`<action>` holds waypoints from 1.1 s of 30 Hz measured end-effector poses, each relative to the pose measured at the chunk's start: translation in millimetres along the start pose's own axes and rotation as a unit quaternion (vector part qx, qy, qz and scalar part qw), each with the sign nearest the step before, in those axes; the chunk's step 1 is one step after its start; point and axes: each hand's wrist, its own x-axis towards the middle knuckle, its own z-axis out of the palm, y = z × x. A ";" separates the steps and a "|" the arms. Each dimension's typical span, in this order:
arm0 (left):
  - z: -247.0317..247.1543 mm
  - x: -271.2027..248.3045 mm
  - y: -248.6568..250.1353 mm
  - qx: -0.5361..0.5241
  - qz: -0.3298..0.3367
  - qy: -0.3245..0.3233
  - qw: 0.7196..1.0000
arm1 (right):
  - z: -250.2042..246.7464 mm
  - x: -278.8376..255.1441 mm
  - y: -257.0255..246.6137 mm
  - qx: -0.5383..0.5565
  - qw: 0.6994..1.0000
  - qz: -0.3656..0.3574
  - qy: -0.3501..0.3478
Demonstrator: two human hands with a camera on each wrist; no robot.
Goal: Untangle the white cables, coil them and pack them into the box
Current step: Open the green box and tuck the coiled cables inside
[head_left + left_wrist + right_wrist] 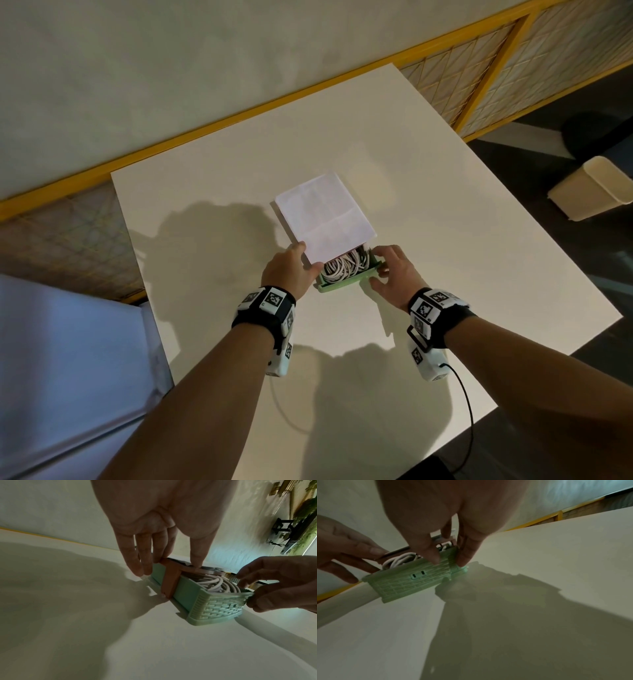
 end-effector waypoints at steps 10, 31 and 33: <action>-0.1 0.7 -0.9 0.006 0.011 0.007 1.000 | -3.9 27.0 -10.2 0.023 0.997 0.057 0.041; 3.3 2.4 -3.5 0.007 0.026 0.008 1.000 | 1.3 38.4 -28.0 -0.244 0.969 -0.038 0.004; 3.1 4.3 -2.7 -0.046 0.012 0.011 0.999 | 5.5 39.5 -33.9 -0.281 0.956 -0.083 0.007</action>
